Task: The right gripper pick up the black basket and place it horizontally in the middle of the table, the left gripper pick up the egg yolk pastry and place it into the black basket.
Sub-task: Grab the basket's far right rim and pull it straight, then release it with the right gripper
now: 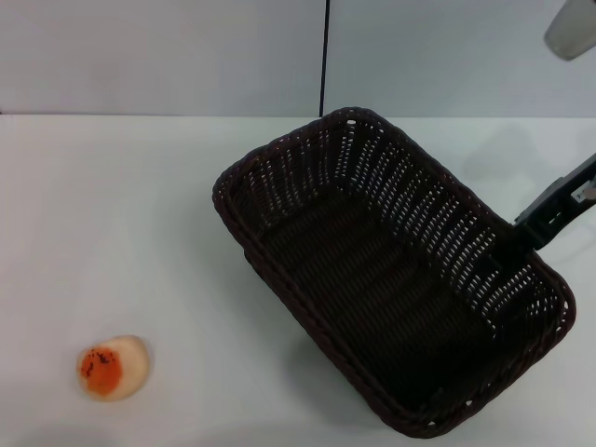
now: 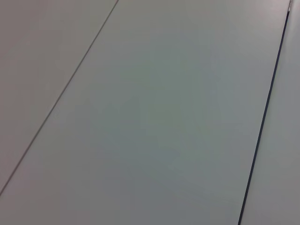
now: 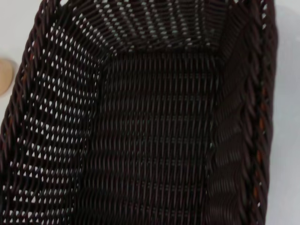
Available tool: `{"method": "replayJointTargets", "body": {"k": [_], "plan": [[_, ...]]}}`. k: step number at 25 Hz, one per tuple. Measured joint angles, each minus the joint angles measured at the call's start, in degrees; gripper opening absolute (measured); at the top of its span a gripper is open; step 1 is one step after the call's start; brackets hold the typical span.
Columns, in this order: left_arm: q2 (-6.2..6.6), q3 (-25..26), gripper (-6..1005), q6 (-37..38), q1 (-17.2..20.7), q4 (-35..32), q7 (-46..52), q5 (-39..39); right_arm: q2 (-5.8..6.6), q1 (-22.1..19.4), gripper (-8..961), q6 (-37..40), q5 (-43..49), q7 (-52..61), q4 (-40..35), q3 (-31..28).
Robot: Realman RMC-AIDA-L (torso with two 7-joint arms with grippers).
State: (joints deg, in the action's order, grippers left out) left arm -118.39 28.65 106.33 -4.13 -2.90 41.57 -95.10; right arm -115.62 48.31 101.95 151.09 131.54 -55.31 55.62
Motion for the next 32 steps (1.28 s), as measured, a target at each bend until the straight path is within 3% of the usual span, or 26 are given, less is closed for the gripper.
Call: {"method": "replayJointTargets", "body": {"k": [8,13,16,25,32], "plan": [[-0.06,0.0,514,-0.5,0.1,0.0,0.2,0.0,-0.45,-1.0,595,-0.9,0.0,-0.1,-0.3,1.4],[-0.08,0.0,513,-0.6,0.2,0.0,0.4,0.0,-0.47,-2.0,391,-1.1,-0.5,-0.7,-1.5,0.6],[-0.09,0.0,513,-0.7,0.2,0.0,0.3,0.0,-0.33,-2.3,198,-1.1,-0.6,-1.0,-1.5,-0.1],[-0.05,0.0,513,-1.1,-0.4,0.0,0.2,0.0,0.0,-3.0,194,-1.4,-3.9,-2.1,-1.7,-2.5],[-0.01,0.0,513,-1.2,-0.5,0.0,0.1,0.0,1.69,-3.1,191,-1.7,-11.6,-5.7,1.2,-9.5]]}}
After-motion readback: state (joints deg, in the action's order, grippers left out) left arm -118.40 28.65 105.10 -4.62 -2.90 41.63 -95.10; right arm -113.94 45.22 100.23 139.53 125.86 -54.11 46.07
